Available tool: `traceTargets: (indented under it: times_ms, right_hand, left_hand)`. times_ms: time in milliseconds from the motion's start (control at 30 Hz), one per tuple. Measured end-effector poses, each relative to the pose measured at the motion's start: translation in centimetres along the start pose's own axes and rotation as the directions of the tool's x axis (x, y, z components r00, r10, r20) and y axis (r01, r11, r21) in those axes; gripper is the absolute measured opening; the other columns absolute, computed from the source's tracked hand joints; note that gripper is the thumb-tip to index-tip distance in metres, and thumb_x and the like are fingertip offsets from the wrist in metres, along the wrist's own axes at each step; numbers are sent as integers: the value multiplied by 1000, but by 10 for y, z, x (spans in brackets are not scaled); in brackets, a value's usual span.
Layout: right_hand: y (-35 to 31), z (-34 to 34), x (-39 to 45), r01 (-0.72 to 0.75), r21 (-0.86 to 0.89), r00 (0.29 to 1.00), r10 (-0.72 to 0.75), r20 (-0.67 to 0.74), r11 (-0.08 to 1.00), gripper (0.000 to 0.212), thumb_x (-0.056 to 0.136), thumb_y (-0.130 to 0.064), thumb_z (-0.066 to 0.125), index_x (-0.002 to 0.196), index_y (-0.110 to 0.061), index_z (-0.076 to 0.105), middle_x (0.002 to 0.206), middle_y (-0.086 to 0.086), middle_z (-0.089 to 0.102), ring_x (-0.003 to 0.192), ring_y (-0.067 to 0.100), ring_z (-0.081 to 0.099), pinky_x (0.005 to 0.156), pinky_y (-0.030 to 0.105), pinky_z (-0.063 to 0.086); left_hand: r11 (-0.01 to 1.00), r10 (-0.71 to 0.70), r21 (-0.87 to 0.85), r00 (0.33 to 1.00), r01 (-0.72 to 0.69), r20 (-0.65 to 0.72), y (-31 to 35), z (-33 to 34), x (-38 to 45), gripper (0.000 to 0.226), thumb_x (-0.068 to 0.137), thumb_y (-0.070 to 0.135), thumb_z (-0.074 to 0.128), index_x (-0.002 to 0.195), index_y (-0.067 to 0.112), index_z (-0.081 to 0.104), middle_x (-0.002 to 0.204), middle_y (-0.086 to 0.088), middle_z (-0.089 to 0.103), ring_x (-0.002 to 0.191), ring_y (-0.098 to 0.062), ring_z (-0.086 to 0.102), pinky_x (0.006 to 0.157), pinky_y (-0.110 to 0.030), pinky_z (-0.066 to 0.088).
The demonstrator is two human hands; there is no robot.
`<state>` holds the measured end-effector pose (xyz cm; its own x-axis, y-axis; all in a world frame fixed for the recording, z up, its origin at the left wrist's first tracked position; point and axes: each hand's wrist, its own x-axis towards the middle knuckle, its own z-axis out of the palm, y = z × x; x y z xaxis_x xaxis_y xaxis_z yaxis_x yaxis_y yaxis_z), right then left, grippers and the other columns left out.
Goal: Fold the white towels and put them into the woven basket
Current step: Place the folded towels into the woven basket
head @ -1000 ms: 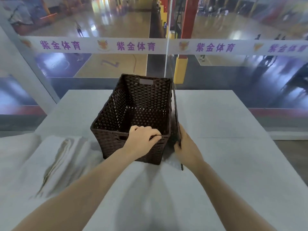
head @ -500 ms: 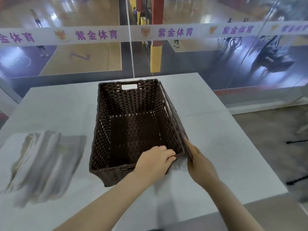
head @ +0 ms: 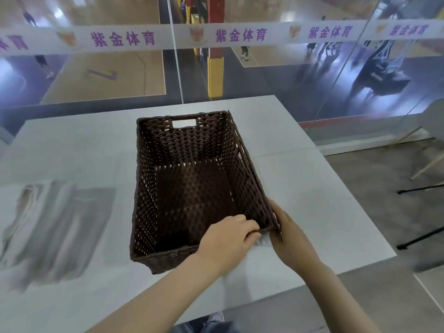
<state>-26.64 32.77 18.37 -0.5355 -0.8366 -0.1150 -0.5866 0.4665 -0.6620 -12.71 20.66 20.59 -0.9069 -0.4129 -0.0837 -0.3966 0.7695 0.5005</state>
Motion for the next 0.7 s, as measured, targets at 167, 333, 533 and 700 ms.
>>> traceTargets:
  times_ms: [167,333,533,700]
  right_hand:
    - [4,-1,-1,-6,66,997,1,73,998,95,73,1,44,150,-48,18,146,-19,41,133,6,42,104,39,45]
    - [-14,-24,-9,3,112,998,3,-58,994,93,78,14,48,127,-63,28,129,-47,31,124,-22,29,100,9,30]
    - [-65,-29,12,132,66,965,-113,-238,989,68,84,7,49,140,-32,41,132,-26,44,125,-3,36,99,26,36]
    - [-132,1,40,251,50,950,-236,-204,967,56,89,-1,53,137,-28,46,131,-20,46,123,-4,37,103,15,27]
  left_hand:
    - [999,10,-44,999,-12,-42,0,2,-3,26,100,43,41,114,31,59,109,13,51,100,-8,52,78,-30,49]
    - [996,25,-85,994,-35,-106,-5,-11,-8,24,99,40,45,114,29,61,114,15,56,104,-6,51,84,-23,44]
    - [998,14,-62,962,-32,-271,-36,-39,-21,23,97,38,48,111,30,64,114,16,60,106,-5,52,94,-30,44]
    - [997,-36,-76,900,4,-434,-78,-79,-47,22,94,33,48,108,27,64,111,15,61,111,-5,51,99,-26,39]
